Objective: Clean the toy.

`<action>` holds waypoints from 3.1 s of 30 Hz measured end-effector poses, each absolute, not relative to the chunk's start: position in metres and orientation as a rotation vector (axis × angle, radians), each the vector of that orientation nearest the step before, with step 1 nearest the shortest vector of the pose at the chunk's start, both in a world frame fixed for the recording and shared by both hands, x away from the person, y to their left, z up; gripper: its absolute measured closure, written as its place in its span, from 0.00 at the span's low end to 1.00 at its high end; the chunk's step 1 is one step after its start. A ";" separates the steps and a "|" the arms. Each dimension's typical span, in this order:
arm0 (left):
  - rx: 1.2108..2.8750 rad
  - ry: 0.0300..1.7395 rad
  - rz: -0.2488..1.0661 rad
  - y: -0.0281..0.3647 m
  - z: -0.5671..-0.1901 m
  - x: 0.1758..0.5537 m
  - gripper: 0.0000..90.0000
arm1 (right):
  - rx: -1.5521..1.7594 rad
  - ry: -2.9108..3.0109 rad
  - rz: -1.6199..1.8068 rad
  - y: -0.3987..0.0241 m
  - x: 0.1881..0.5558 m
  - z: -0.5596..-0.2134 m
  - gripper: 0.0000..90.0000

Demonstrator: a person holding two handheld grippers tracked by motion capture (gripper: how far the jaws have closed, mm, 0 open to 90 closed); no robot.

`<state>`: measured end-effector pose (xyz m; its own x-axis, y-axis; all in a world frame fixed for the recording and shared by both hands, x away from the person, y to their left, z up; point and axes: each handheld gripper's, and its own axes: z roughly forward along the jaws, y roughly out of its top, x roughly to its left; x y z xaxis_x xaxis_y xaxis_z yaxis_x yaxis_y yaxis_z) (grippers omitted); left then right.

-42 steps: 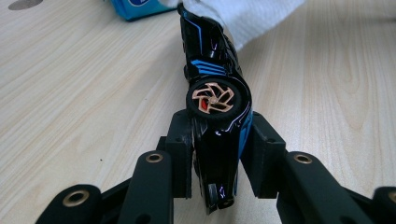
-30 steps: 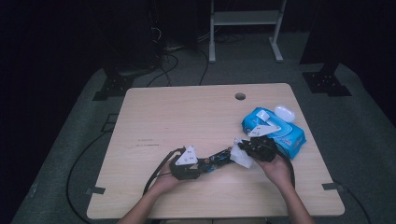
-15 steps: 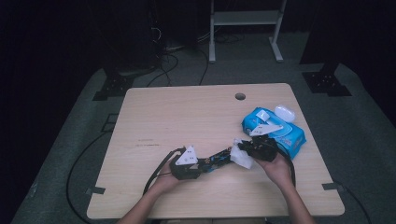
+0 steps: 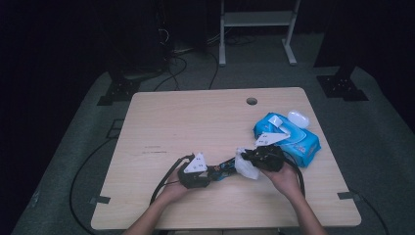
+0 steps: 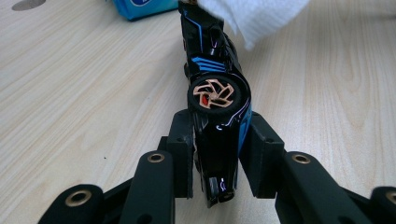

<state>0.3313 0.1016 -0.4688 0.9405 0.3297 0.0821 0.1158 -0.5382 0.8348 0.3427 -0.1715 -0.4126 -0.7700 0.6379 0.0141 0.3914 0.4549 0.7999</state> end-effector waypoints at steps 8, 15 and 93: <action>2.127 0.323 0.278 0.099 -0.470 0.332 0.75 | 0.814 2.484 1.225 -0.136 0.335 -0.417 0.91; 2.128 0.326 0.278 0.100 -0.469 0.330 0.75 | 0.712 2.529 1.234 -0.106 0.327 -0.417 0.91; 2.096 0.429 0.307 0.117 -0.468 0.348 0.75 | 1.054 2.376 1.219 -0.188 0.349 -0.418 0.91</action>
